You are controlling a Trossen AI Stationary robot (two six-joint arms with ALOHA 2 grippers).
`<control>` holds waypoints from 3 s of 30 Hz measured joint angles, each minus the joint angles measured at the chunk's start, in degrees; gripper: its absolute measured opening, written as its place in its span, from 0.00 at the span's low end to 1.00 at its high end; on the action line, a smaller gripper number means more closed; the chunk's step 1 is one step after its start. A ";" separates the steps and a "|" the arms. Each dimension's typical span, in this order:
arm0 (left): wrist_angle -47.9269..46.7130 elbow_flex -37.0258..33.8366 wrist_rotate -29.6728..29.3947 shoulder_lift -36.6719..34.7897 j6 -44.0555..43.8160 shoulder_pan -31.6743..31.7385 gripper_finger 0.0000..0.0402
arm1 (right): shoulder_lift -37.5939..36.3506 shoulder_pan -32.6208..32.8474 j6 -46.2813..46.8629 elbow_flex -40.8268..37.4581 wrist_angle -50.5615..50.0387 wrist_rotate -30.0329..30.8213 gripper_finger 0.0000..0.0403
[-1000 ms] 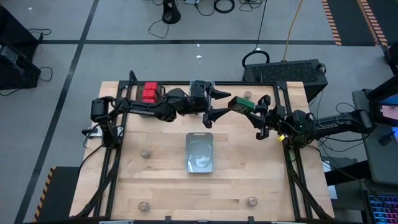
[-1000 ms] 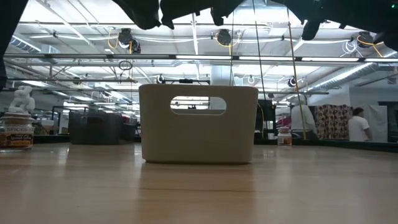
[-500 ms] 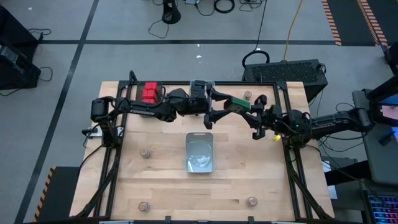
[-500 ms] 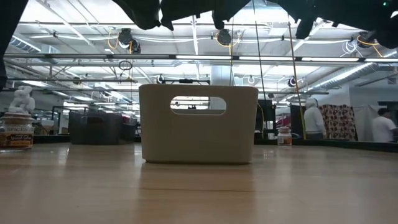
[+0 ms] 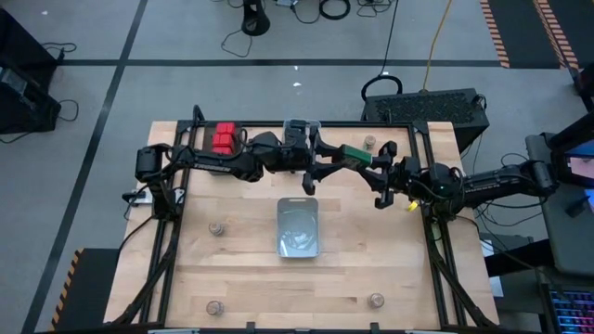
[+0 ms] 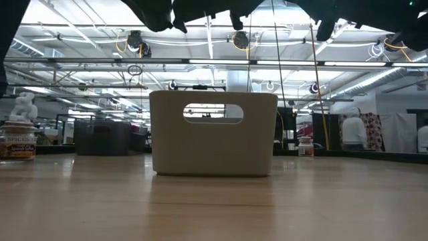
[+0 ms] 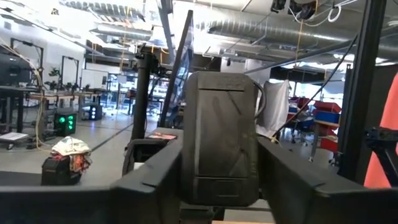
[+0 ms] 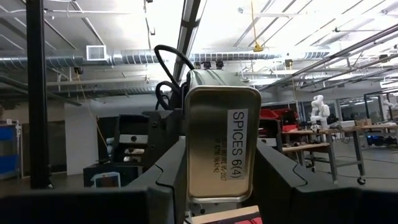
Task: Sort spices by type
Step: Put the black seasoning can into the transparent bin
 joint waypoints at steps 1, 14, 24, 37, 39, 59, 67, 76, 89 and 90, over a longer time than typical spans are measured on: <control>-0.01 0.00 0.05 0.00 0.00 0.00 0.42 | 0.00 0.00 0.01 0.00 0.01 -0.06 0.29; -0.11 -0.02 0.03 -0.20 -0.04 0.18 0.33 | -0.86 -0.02 -1.26 0.00 -0.98 0.37 0.49; -10.54 -0.03 -2.31 -7.73 0.98 4.34 0.33 | -11.42 0.00 -2.27 0.00 -15.26 3.42 0.66; -43.94 -0.01 -31.22 -11.16 -7.70 12.92 0.33 | -14.38 -0.02 2.29 0.00 -24.07 6.03 0.65; -44.42 -0.02 -30.67 -8.88 -12.07 14.41 0.33 | -14.33 -0.02 2.80 0.00 -24.09 6.23 0.65; -60.25 15.84 -32.67 8.22 -21.20 16.37 0.33 | -14.36 -0.26 -0.06 0.00 -23.27 6.27 0.65; -62.26 17.25 -39.82 10.21 -22.59 14.12 0.33 | -14.38 -0.24 -0.22 -0.02 -23.87 6.21 0.65; -64.92 17.25 -44.03 10.21 -25.89 13.11 0.38 | -14.38 -0.24 -0.02 -0.02 -23.78 6.16 0.65; -65.43 17.14 -44.21 15.06 -28.55 12.87 0.39 | -14.47 -0.11 1.53 -0.04 -23.71 5.80 0.65; -65.18 17.14 -44.23 15.31 -28.55 12.94 0.39 | -14.49 -0.11 1.52 -0.04 -23.71 5.79 0.65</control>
